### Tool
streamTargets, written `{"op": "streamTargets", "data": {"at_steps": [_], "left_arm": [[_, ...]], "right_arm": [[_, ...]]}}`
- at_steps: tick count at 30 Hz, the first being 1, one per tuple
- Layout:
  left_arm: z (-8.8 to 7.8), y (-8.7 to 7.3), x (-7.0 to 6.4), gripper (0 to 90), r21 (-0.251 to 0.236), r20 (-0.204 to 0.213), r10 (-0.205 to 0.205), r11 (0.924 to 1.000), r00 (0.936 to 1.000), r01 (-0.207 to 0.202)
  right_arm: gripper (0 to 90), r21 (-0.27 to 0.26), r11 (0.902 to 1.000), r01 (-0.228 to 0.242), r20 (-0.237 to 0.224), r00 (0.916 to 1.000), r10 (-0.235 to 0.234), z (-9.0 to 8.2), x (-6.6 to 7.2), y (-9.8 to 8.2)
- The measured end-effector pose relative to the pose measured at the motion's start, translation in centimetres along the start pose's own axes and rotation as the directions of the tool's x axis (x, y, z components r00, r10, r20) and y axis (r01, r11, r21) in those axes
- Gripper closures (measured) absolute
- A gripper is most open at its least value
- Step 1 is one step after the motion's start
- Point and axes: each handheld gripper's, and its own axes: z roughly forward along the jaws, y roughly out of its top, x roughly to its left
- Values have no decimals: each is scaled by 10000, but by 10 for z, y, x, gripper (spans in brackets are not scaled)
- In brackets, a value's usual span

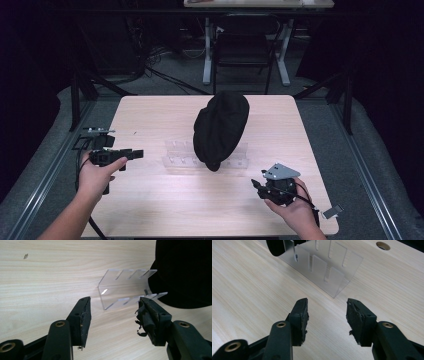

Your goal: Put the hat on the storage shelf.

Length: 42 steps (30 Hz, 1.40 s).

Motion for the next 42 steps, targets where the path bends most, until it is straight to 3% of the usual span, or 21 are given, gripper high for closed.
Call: {"op": "streamTargets", "data": {"at_steps": [7, 9, 12, 17, 18, 20, 24, 28, 31, 35, 36, 42], "left_arm": [[7, -28, 7, 404, -254, 62, -24, 9997, 10000, 25], [10, -42, 11, 404, -357, -96, 145, 9993, 9998, -148], [14, -58, 16, 402, -686, -209, 36, 9976, 9998, -50], [17, -73, 24, 391, -818, -385, -170, 9966, 9991, 138], [18, -81, 28, 393, -857, -369, -480, 9953, 9982, 447], [19, -84, 29, 431, -957, -337, -541, 9941, 9980, 506], [23, -97, 33, 433, -1234, -936, -454, 9918, 9946, 337], [28, -104, 37, 409, -925, -1400, -51, 9957, 9901, -80], [27, -106, 38, 400, -993, -1556, 15, 9949, 9878, -171], [27, -108, 40, 376, -980, -1623, 79, 9949, 9867, -241], [28, -109, 40, 364, -1029, -1567, 4, 9945, 9876, -167], [30, -110, 38, 308, -879, -1368, -88, 9961, 9906, -33]], "right_arm": [[486, -75, 9999, -153, 217, 9996, 154, -1, -7, -11], [482, -195, 9994, -279, 269, 9992, 285, 1, -9, -15], [482, -32, 9996, -277, 379, 9989, 278, 3, -12, -20], [484, -121, 9993, -346, 457, 9983, 351, 4, -15, -25], [483, -195, 9990, -397, 445, 9982, 405, 5, -15, -26], [483, -163, 9992, -367, 426, 9984, 373, 6, -15, -27], [470, -74, 9996, -279, 558, 9980, 282, 10, -14, -31], [454, -311, 9970, -702, 520, 9961, 717, 12, -14, -34], [440, -206, 9975, -671, 632, 9957, 683, 13, -15, -36], [389, -178, 9970, -755, 622, 9951, 764, 18, -18, -40], [368, 69, 9976, -694, 796, 9945, 687, 20, -20, -41], [321, 237, 9967, -773, 1124, 9909, 742, 24, -21, -44]]}}
